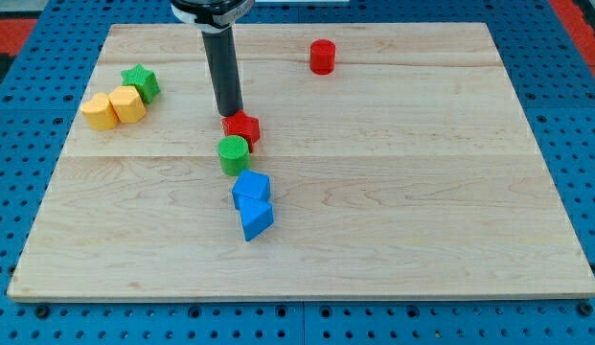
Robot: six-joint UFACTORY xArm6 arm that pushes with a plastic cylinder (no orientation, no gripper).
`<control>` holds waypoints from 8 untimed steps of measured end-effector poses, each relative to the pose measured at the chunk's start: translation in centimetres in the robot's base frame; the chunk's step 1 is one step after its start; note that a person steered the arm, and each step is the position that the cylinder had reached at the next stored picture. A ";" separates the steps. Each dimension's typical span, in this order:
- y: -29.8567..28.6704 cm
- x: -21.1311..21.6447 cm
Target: Separate the green circle from the red star
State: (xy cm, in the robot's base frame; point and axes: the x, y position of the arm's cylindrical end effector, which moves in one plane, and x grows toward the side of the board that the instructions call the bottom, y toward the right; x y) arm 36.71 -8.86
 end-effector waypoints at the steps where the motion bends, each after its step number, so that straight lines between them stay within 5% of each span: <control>1: 1.6 0.0; 4: 8.6 3.5; 6: 7.5 8.6; 8: 4.6 8.5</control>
State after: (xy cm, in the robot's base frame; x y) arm 45.23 -4.22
